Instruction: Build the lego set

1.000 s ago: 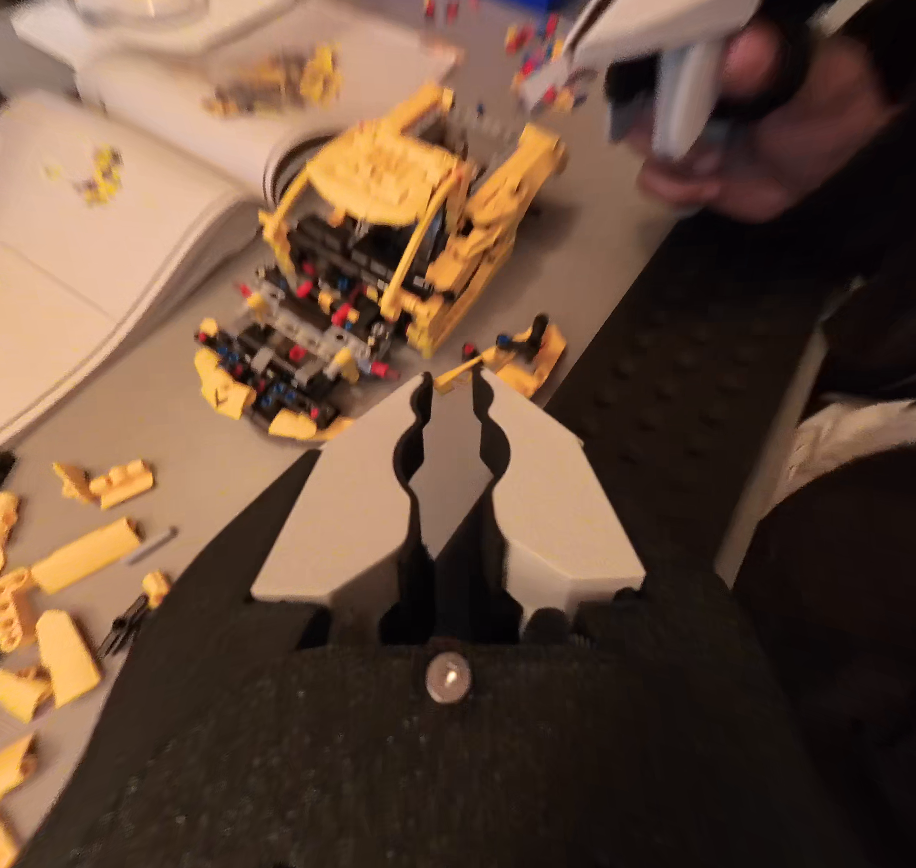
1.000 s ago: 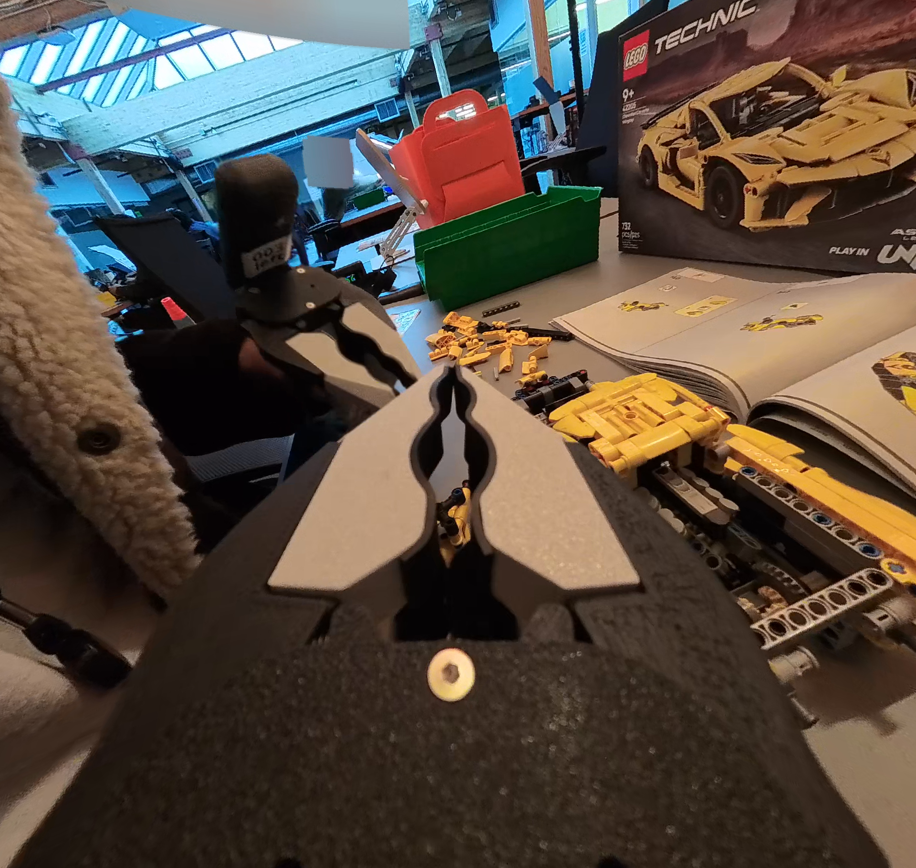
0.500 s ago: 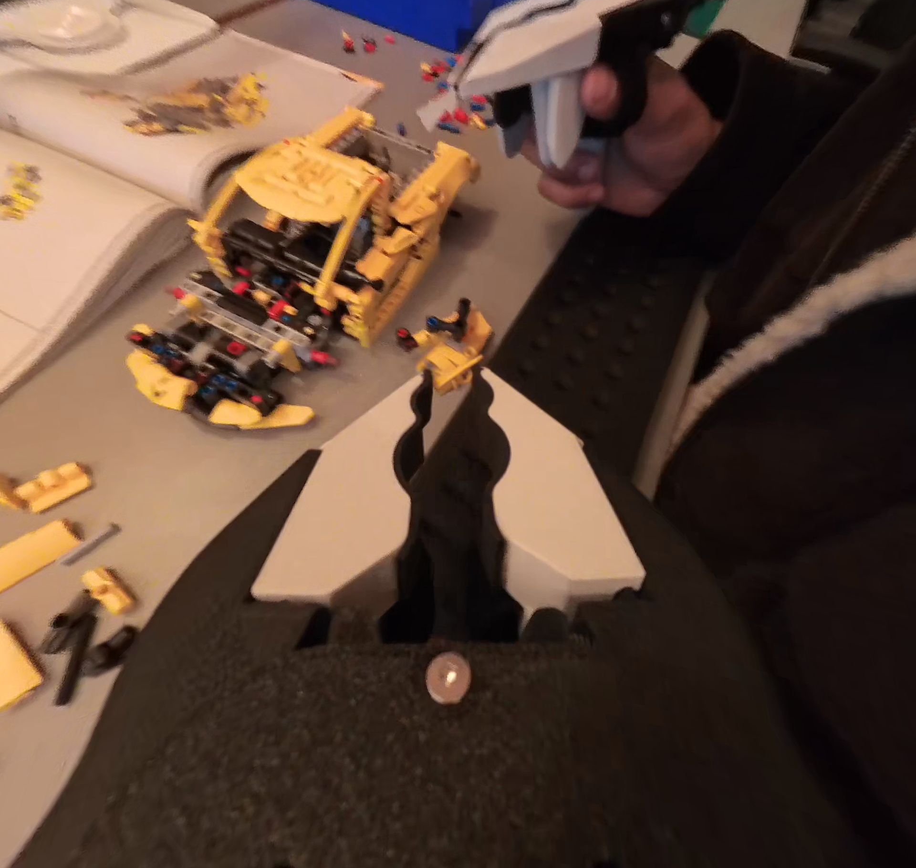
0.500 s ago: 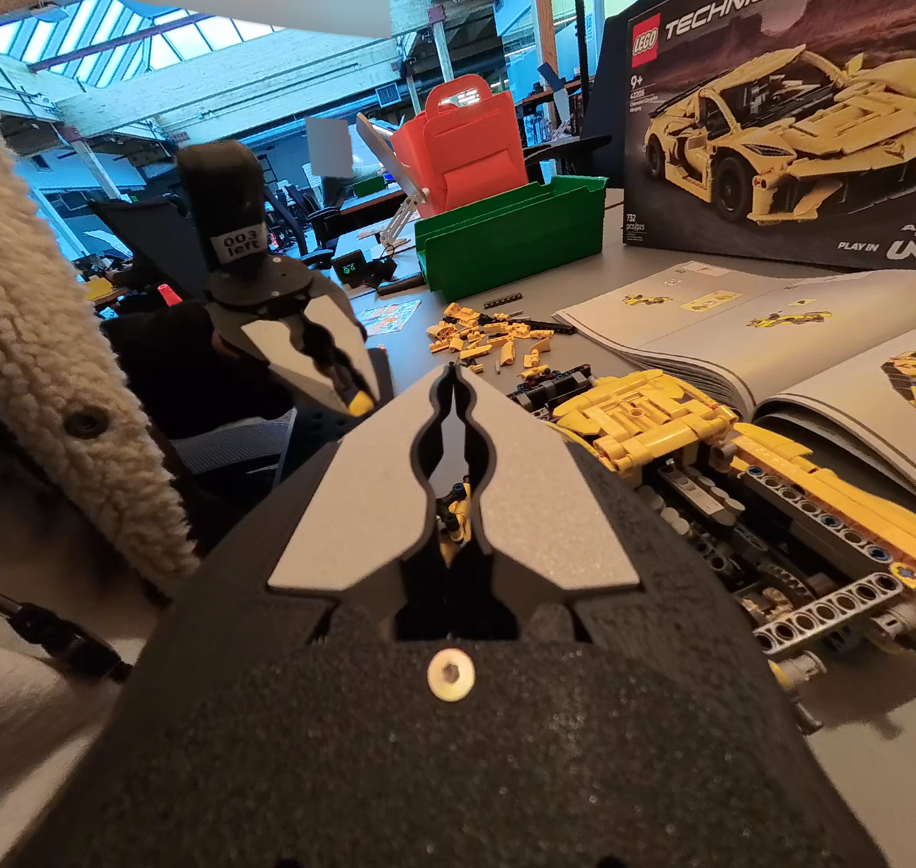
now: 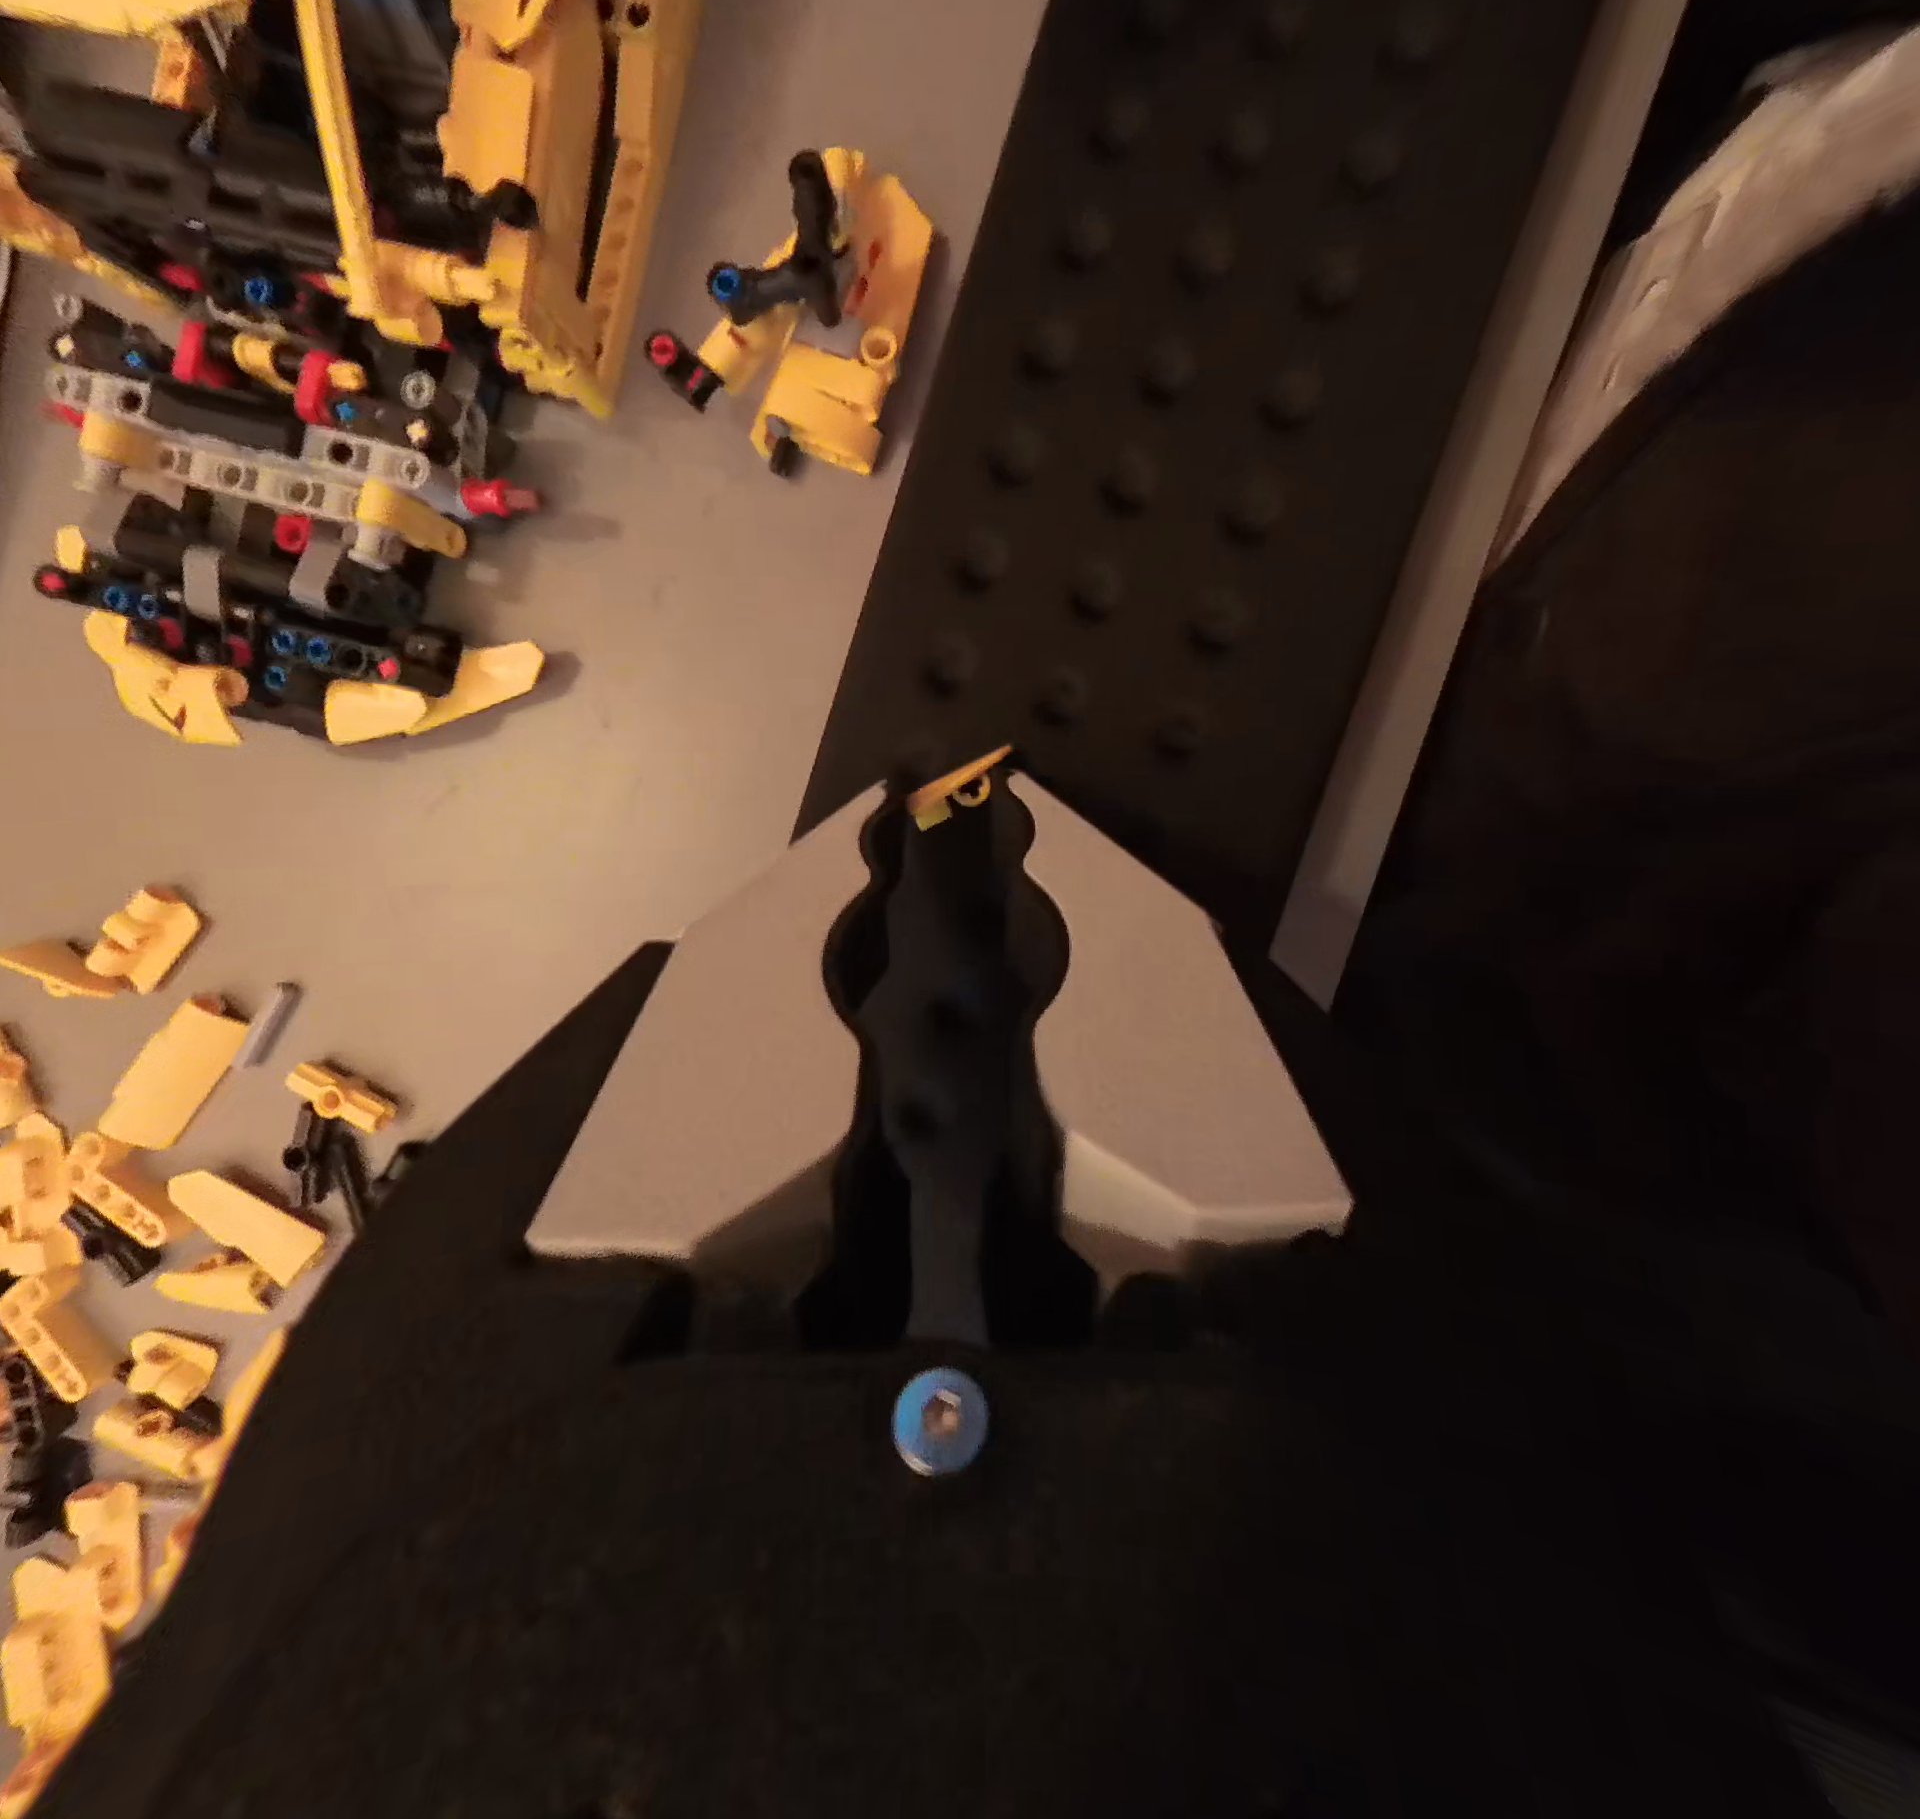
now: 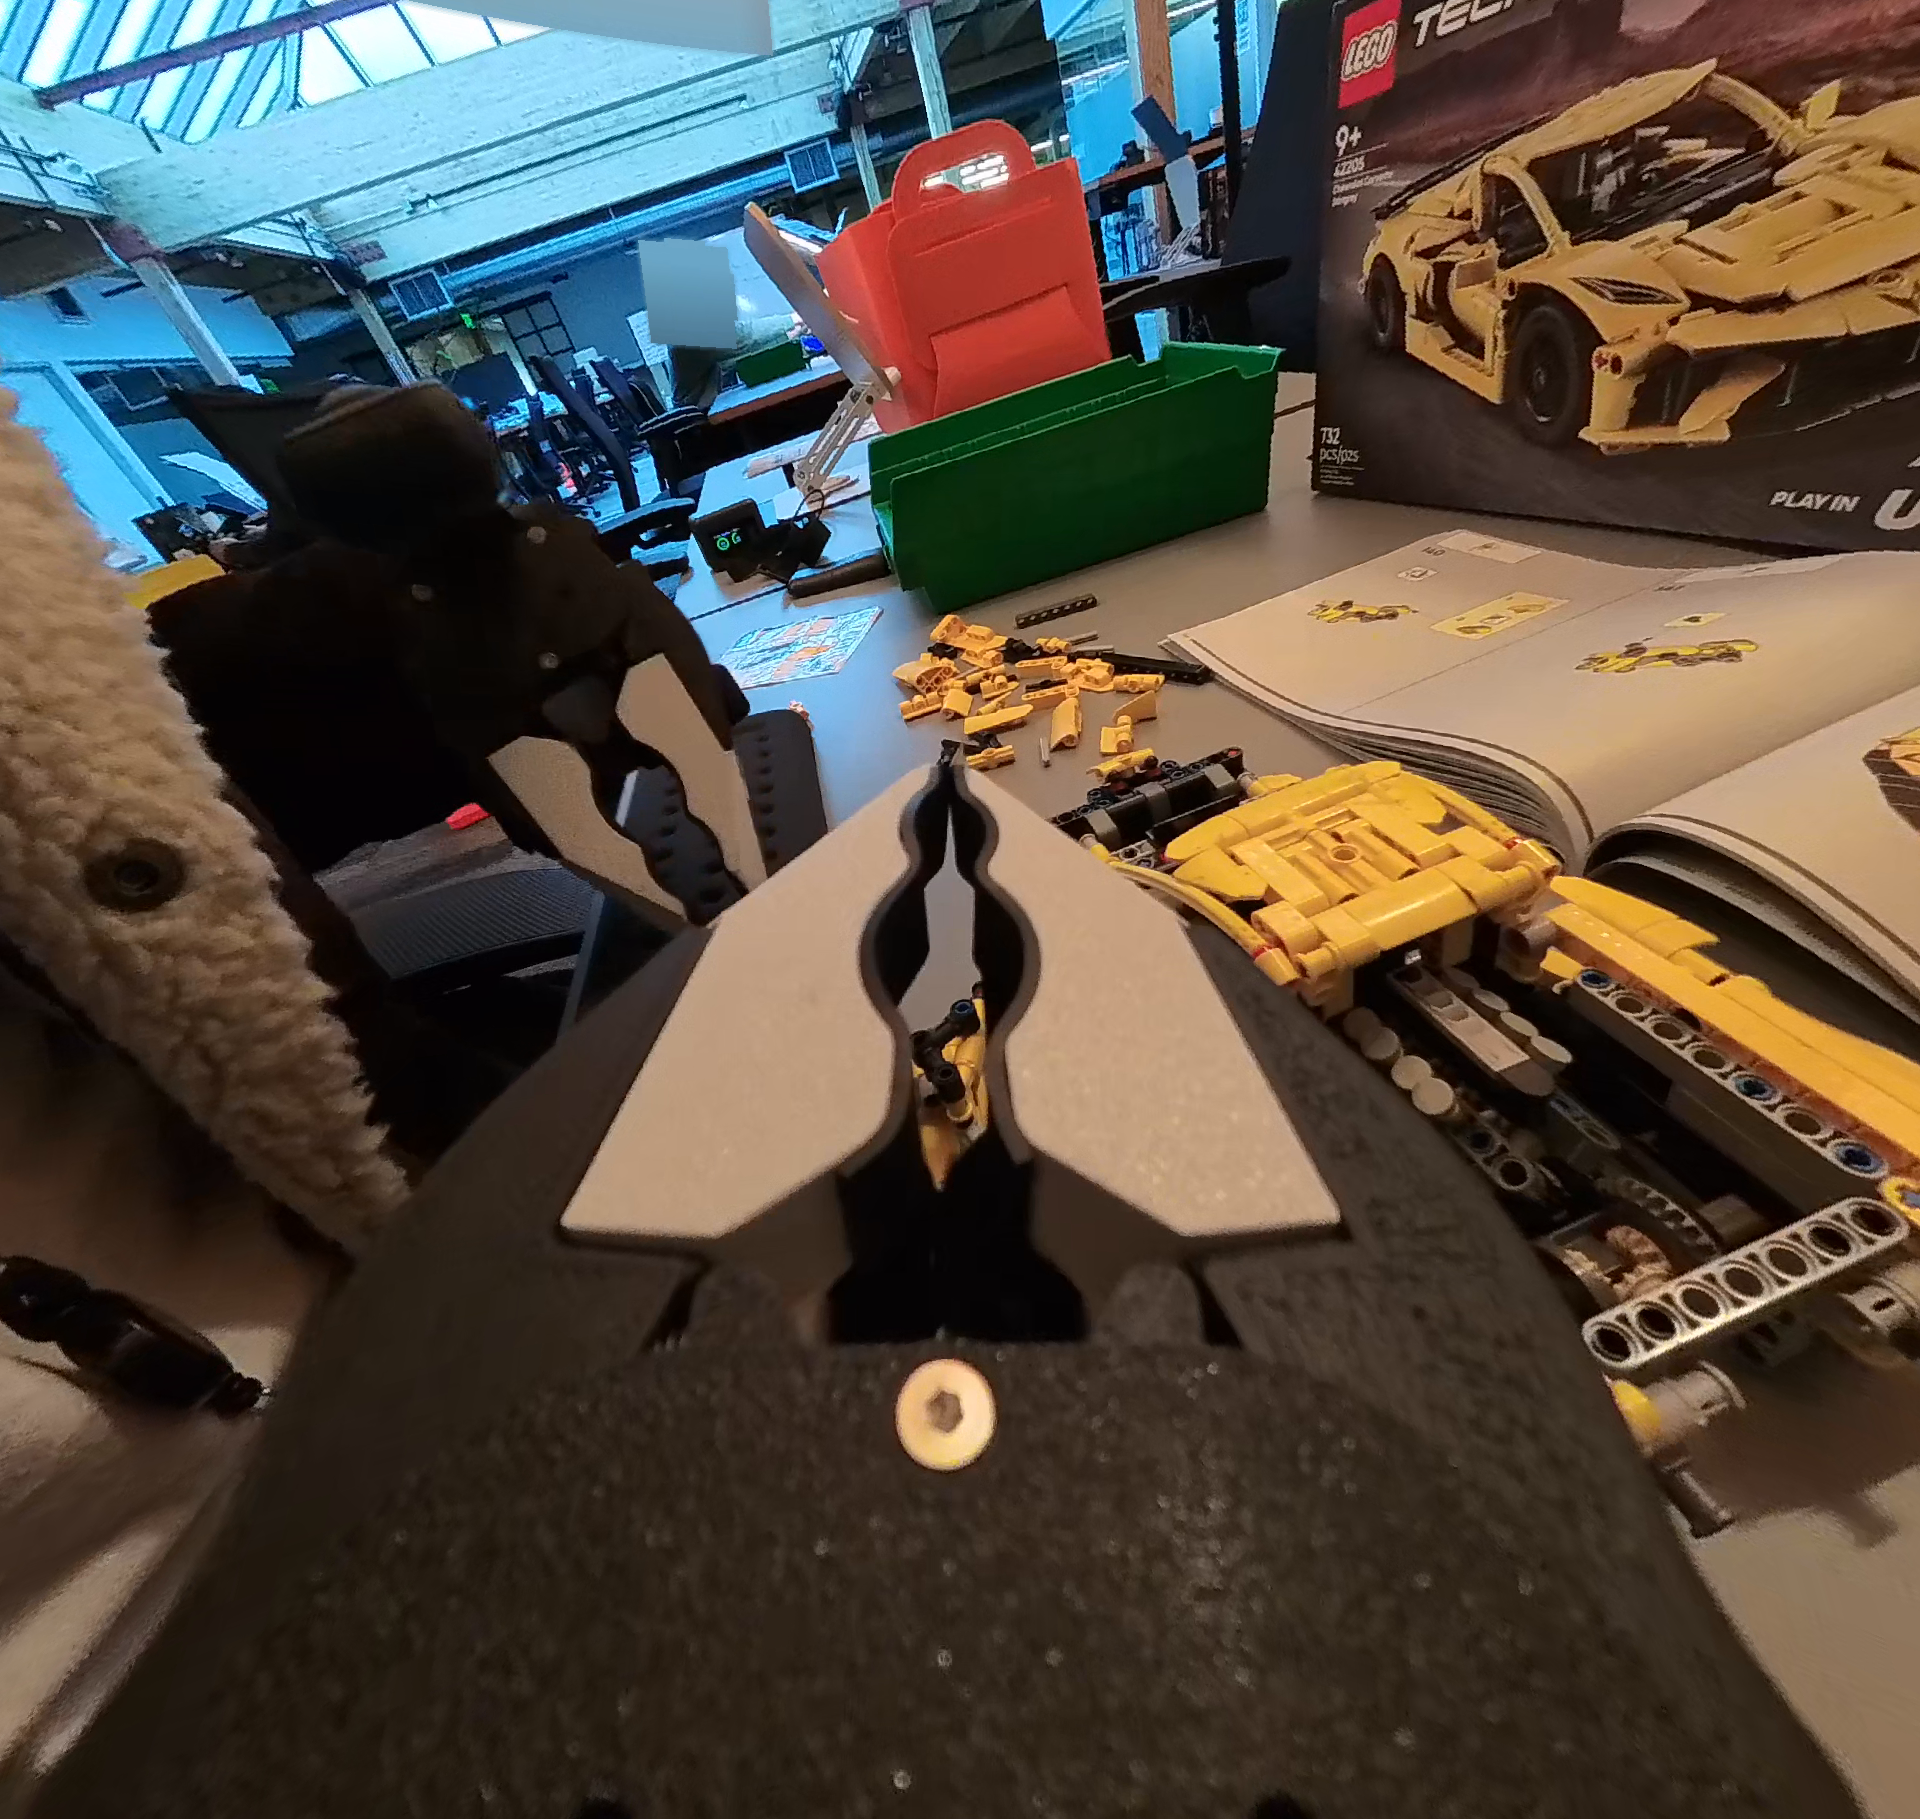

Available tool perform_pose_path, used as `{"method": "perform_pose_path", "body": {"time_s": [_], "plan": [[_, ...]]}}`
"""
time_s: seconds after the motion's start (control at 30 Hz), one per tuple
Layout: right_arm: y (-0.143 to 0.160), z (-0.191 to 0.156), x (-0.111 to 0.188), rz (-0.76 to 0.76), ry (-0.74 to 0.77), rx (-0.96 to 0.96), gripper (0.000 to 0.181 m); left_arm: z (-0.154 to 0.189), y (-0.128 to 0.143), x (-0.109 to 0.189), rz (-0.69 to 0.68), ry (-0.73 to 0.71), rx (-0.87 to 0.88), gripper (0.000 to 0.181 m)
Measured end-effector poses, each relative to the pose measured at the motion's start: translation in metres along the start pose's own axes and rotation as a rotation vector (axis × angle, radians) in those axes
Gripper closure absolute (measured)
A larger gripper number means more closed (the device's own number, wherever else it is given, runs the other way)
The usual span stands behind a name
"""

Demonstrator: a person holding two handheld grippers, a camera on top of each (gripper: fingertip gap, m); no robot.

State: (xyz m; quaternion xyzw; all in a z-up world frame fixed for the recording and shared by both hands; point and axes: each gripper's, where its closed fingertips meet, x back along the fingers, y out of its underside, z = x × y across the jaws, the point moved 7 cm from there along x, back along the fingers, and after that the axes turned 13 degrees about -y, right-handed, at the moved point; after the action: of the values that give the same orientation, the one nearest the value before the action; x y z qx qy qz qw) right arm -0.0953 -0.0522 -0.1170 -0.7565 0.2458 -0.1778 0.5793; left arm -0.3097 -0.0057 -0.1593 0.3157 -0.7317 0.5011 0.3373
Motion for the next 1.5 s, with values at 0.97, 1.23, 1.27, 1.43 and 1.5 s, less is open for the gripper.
{"method": "perform_pose_path", "body": {"time_s": [0.97, 1.23, 1.27, 1.43, 1.5], "plan": [[0.002, -0.026, -0.016, -0.155, 0.185, 0.649, 0.181, -0.015, 0.013, 0.006, 0.097, -0.092, 0.28, 0.152], [0.004, -0.02, -0.014, -0.151, 0.187, 0.569, 0.181, -0.011, 0.004, -0.004, 0.09, -0.074, 0.244, 0.151], [0.005, -0.02, -0.014, -0.152, 0.183, 0.561, 0.181, -0.011, 0.003, -0.005, 0.092, -0.066, 0.238, 0.151], [0.006, -0.02, -0.015, -0.155, 0.164, 0.536, 0.181, -0.018, -0.002, -0.009, 0.156, 0.008, 0.164, 0.151], [0.006, -0.02, -0.015, -0.151, 0.159, 0.527, 0.181, -0.023, 0.0, -0.012, 0.179, 0.068, 0.18, 0.151]]}}
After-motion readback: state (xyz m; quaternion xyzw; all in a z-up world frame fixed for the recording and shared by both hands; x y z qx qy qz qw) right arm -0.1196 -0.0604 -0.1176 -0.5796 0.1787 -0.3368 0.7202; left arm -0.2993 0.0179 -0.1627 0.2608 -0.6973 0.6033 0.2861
